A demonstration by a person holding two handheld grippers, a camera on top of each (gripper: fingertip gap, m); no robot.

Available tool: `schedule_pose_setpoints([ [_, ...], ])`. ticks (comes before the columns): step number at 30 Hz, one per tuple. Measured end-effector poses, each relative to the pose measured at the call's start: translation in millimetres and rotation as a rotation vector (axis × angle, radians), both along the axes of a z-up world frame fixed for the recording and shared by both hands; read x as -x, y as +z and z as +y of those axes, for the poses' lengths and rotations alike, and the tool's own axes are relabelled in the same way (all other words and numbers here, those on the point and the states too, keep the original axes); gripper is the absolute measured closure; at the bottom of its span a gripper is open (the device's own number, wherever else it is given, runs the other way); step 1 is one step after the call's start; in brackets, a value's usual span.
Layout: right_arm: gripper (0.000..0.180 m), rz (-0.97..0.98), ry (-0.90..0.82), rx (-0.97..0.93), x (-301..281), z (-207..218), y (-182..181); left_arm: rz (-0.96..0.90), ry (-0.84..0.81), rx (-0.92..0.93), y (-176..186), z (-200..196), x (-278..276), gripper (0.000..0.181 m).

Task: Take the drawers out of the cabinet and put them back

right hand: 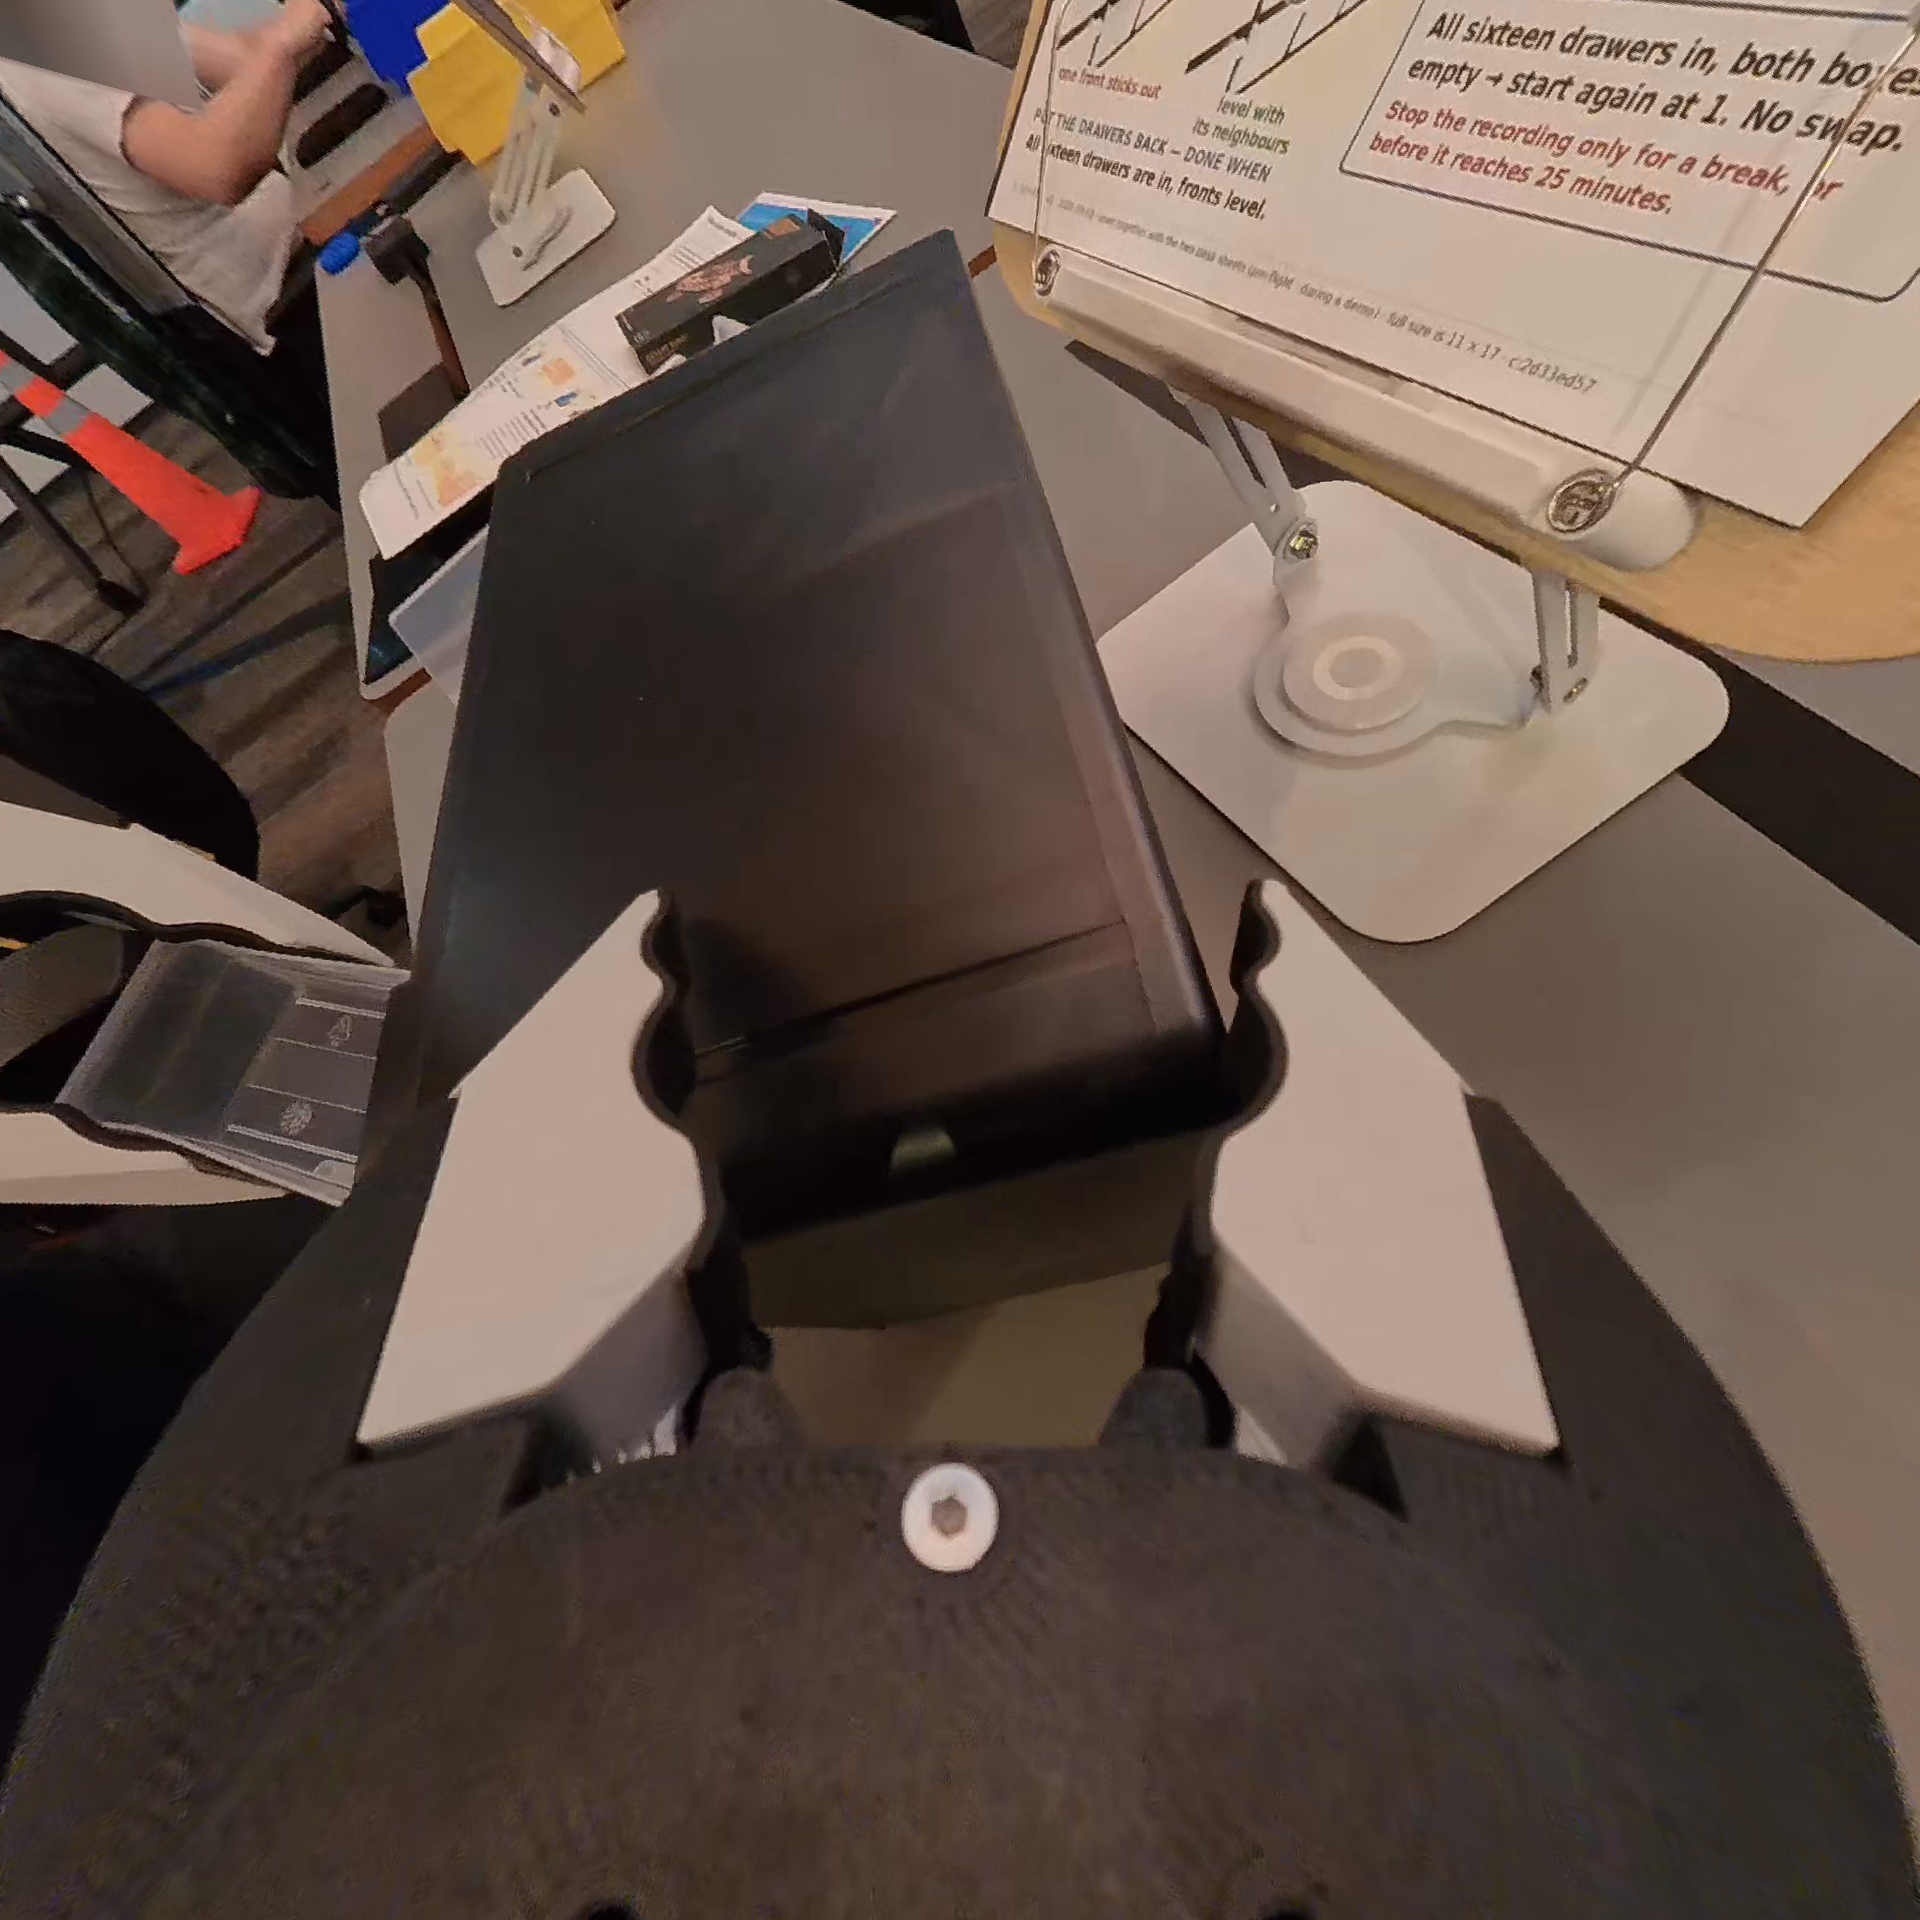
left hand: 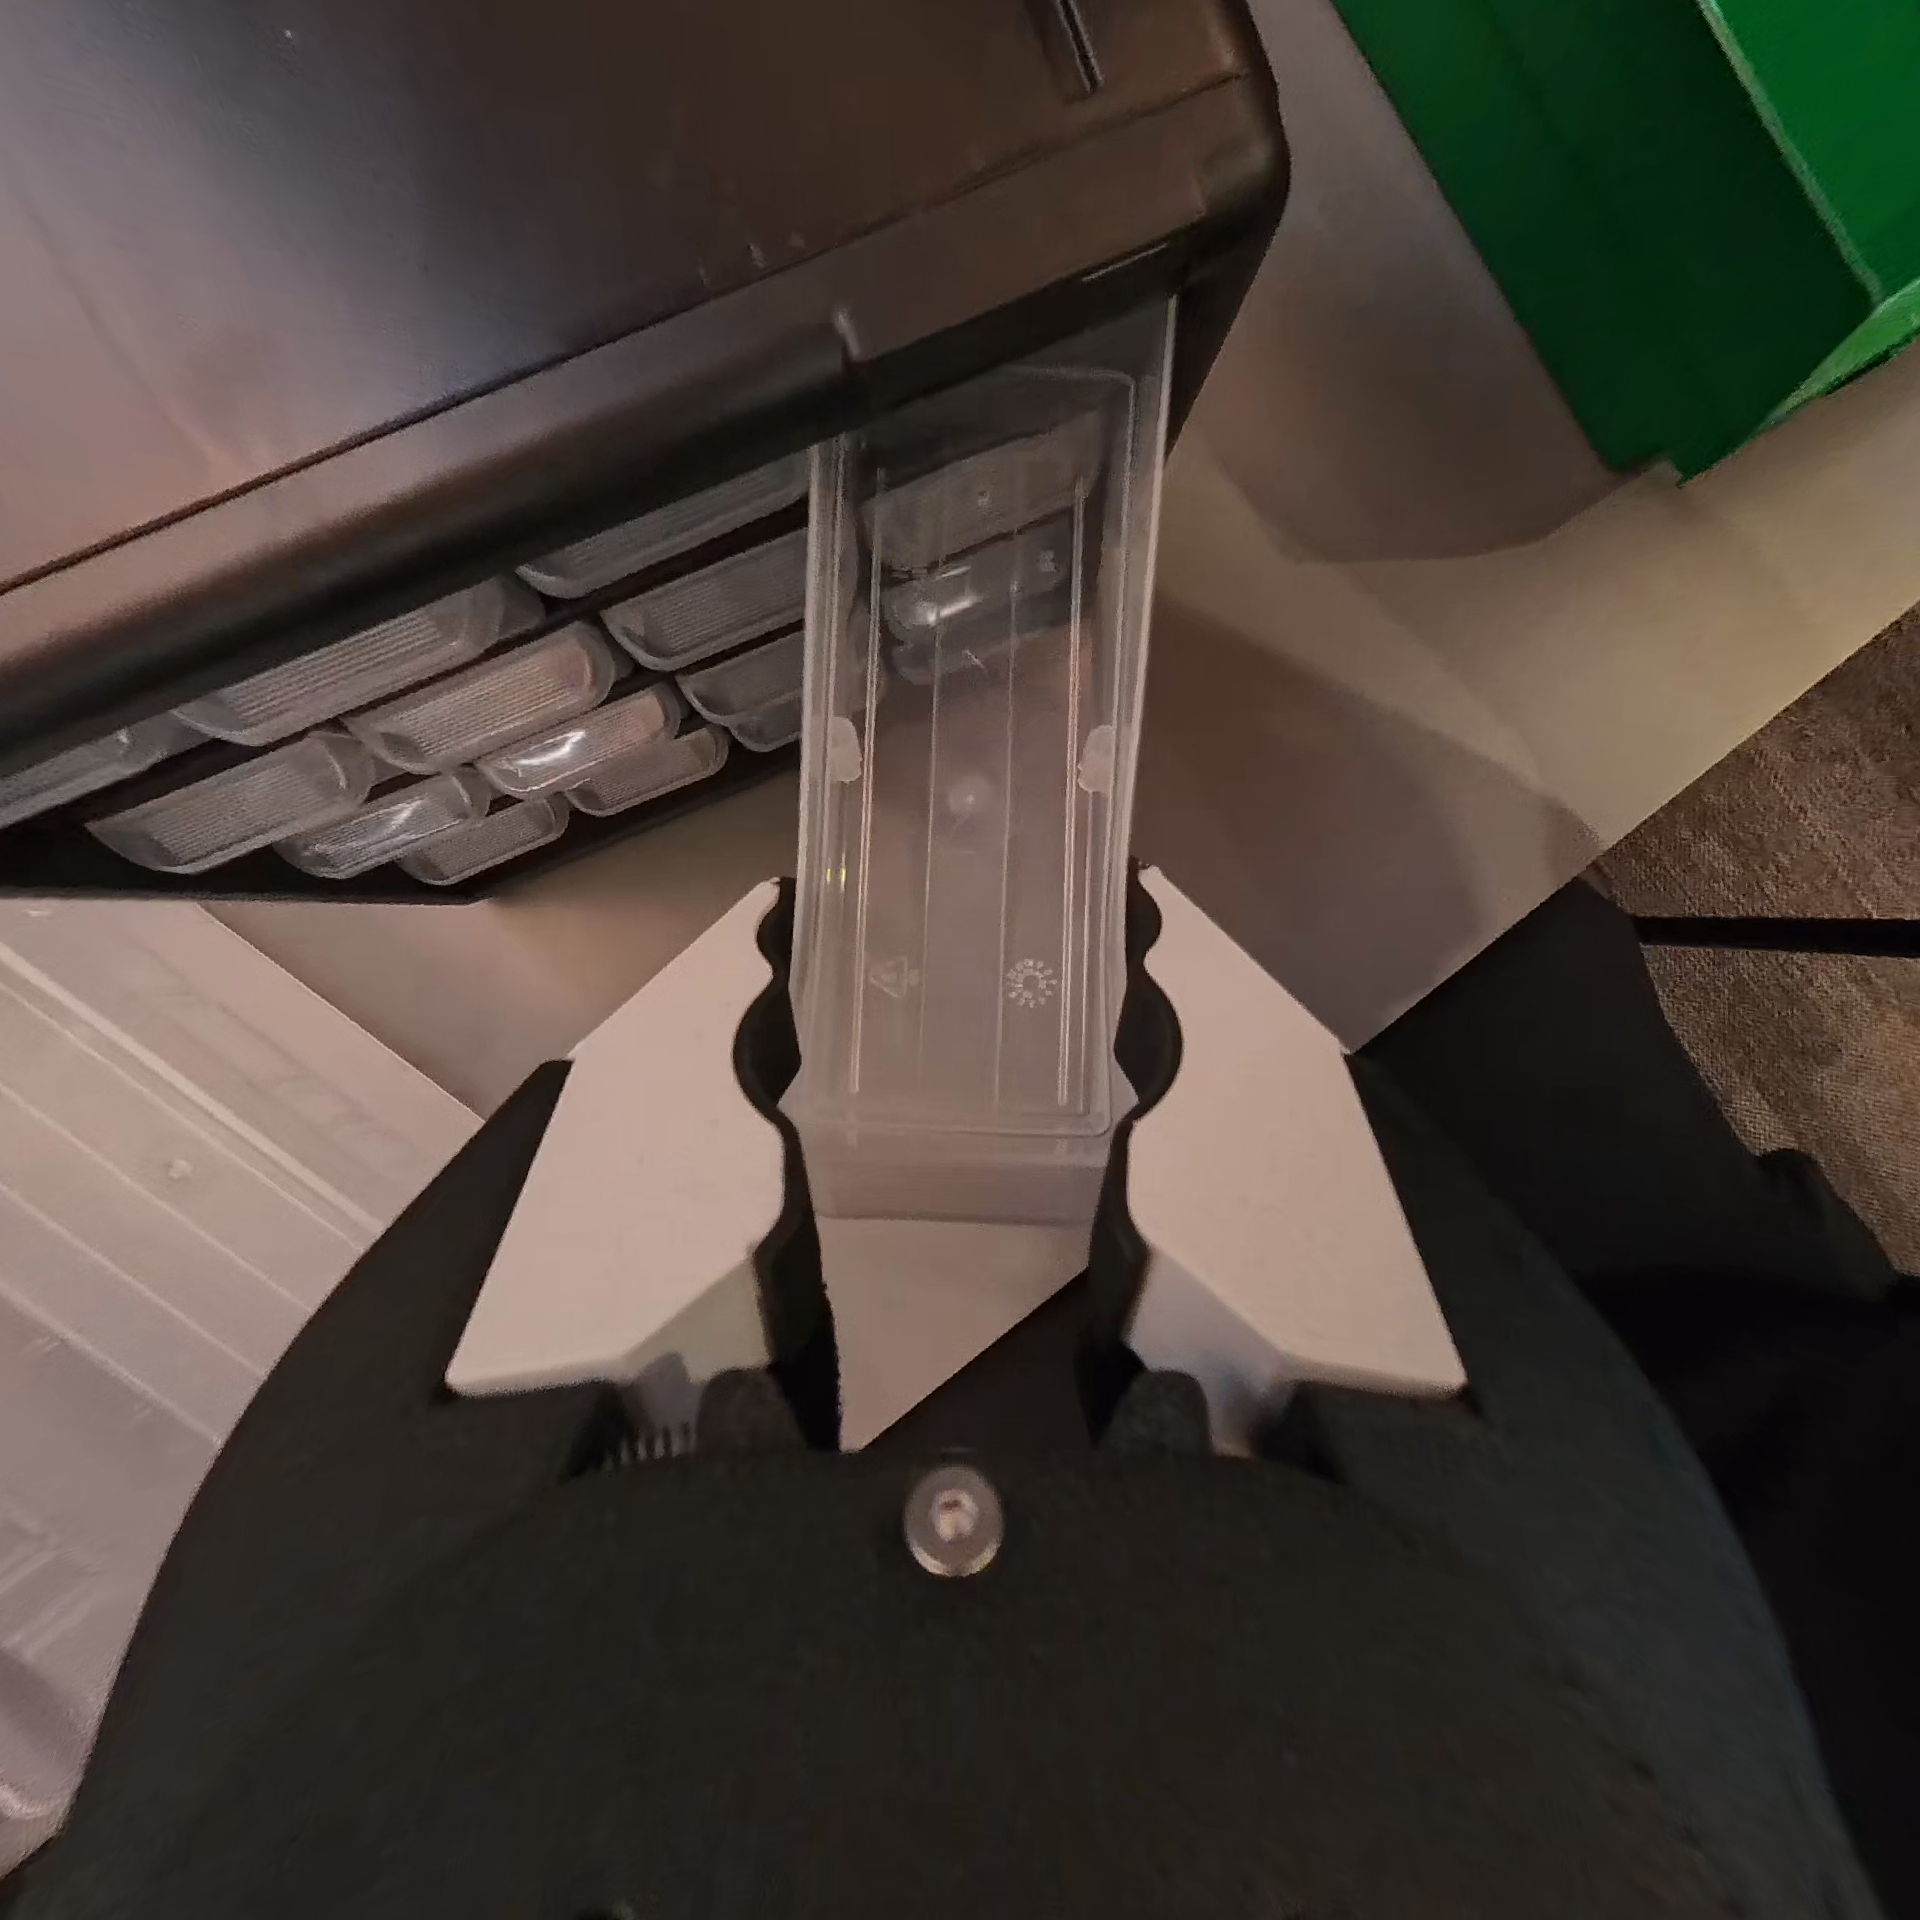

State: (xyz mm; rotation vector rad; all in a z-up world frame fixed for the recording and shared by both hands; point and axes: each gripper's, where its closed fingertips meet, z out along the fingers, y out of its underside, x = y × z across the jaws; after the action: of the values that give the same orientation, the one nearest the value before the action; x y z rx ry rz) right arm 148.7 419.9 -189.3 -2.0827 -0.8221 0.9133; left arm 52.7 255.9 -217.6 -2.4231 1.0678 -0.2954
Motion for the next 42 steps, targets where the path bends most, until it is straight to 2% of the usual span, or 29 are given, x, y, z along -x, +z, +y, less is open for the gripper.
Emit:
schedule_pose_setpoints([
  [10, 0.076, -0.061, -0.053, 0.016, -1.3, -22.6, -3.1, -0.045, 0.014, -0.02, 2.3, -14.0, 1.7, 0.122],
  [14, 0.08, -0.066, -0.033, 0.031, 4.5, -39.7, -2.6, 0.026, 0.025, -0.075, -12.6, -10.2, -2.7, 0.122],
  [22, 0.08, -0.049, -0.051, 0.017, 4.7, -40.7, -2.7, -0.035, 0.02, -0.051, -8.1, 0.0, -10.7, 0.12],
  [27, 0.08, -0.045, -0.056, 0.011, 4.5, -40.8, -2.7, -0.083, -0.12, -0.17, -8.9, 15.8, -35.6, 0.103],
  [30, 0.08, -0.042, -0.055, 0.007, 4.4, -40.8, -2.7, -0.024, -0.25, -0.317, -1.4, 7.1, -24.5, 0.088],
  [31, 0.08, -0.044, -0.052, 0.008, 4.5, -40.8, -2.7, 0.01, -0.272, -0.372, 2.4, 8.2, -15.4, 0.074],
  [33, 0.08, -0.043, -0.047, 0.007, 4.8, -40.6, -2.6, 0.025, -0.348, -0.436, 14.6, 3.5, -4.0, 0.072],
  [37, 0.08, -0.034, -0.048, 0.005, 4.9, -40.5, -2.7, 0.112, -0.45, -0.552, 35.5, 17.4, 12.0, 0.056],
  [42, 0.079, -0.038, -0.048, 0.012, 4.8, -40.7, -3.2, 0.217, -0.58, -0.569, 23.3, 38.5, -4.5, 0.068],
])
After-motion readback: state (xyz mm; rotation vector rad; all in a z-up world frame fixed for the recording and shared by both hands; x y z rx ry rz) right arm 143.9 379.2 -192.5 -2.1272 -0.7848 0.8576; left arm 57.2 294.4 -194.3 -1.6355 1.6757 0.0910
